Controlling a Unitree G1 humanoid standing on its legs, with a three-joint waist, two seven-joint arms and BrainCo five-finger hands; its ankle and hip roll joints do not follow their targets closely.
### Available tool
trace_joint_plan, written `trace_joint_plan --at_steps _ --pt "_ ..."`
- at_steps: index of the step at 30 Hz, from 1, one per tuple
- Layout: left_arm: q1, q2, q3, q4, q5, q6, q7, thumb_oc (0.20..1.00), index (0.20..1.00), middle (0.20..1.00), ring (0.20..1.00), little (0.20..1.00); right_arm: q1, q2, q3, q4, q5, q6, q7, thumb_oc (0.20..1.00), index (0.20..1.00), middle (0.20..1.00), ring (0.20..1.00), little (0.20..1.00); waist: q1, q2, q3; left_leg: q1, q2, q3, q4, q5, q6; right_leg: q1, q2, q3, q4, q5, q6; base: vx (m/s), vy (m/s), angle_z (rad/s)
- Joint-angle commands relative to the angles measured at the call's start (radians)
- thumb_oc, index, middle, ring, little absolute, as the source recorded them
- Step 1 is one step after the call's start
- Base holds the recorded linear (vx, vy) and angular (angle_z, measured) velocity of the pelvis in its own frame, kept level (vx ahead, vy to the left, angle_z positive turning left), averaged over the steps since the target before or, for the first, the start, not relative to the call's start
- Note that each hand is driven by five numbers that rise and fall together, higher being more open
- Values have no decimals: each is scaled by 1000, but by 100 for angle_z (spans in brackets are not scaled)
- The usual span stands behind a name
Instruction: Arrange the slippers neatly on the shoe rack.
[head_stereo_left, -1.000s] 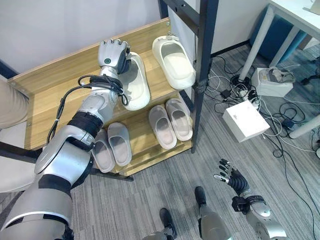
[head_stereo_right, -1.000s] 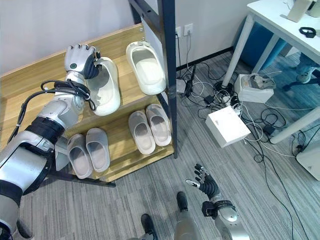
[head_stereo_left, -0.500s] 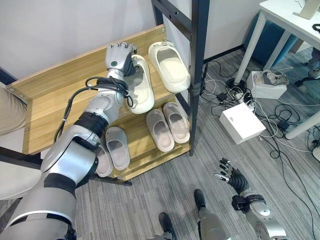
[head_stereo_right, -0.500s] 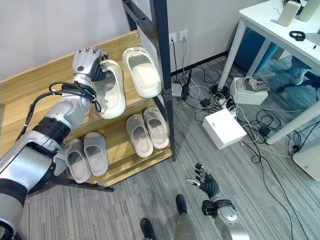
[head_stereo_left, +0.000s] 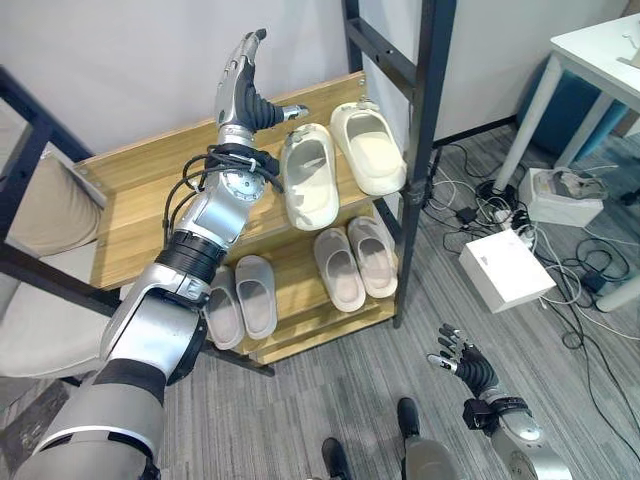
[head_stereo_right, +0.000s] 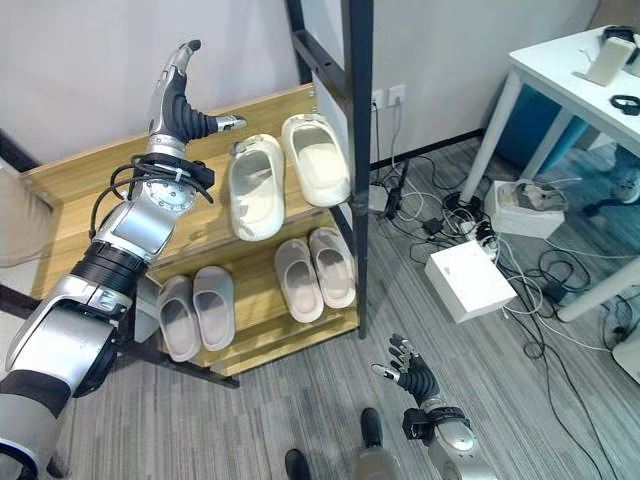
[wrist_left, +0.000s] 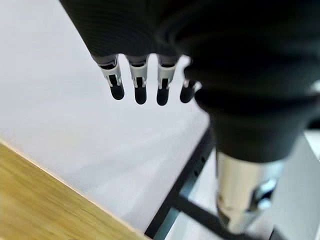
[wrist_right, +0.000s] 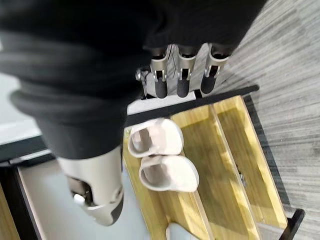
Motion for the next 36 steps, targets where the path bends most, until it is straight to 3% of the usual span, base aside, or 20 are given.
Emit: trace_joint_plan --at_steps 1,2,6,13,23,30,36 --pt "-18 -11 61 5 -299 -132 -33 1000 1000 1000 1000 1000 9 15 -15 -34 -16 -10 15 1000 1000 1000 1000 1000 18 -30 -5 45 -28 -81 -5 -69 -30 115 -5 -67 1 -156 78 -24 -34 12" --pt "45 -14 62 -71 -409 -154 -69 1000 1000 1000 1000 1000 22 14 -20 -43 -18 -2 16 1000 1000 1000 1000 1000 29 -33 -9 45 -28 -90 -5 -66 -30 120 -5 -74 1 -157 78 -6 -20 18" --pt "206 -32 36 -218 -540 -149 -140 1000 1000 1000 1000 1000 34 15 -19 -48 -19 13 23 1000 1000 1000 1000 1000 48 -38 -16 46 -30 -110 -5 -60 -31 128 -5 -92 1 -161 74 -21 -19 16" --pt "366 -33 -21 -297 -602 -80 -232 1000 1000 1000 1000 1000 44 9 -14 -54 33 42 58 1000 1000 1000 1000 1000 64 -42 -31 43 -28 -126 -5 -54 -32 132 -5 -102 1 -160 71 -10 -2 10" --pt "439 -79 -75 -233 -534 -9 -303 1000 1000 1000 1000 1000 41 -17 -6 -52 59 79 95 1000 1000 1000 1000 1000 53 -45 -48 45 -26 -117 -5 -56 -31 131 -5 -91 1 -154 71 -2 0 1" --pt "375 -178 -108 -167 -574 -16 -287 1000 1000 1000 1000 1000 17 -23 16 -43 71 84 96 1000 1000 1000 1000 1000 32 -37 -45 49 -27 -106 -5 -60 -30 130 -8 -85 1 -154 70 0 0 0" --pt "269 -245 -106 5 -602 -34 -255 1000 1000 1000 1000 1000 0 -30 40 -25 72 78 87 1000 1000 1000 1000 1000 2 -29 -34 52 -27 -91 -5 -64 -30 126 -7 -71 1 -154 71 0 0 0"
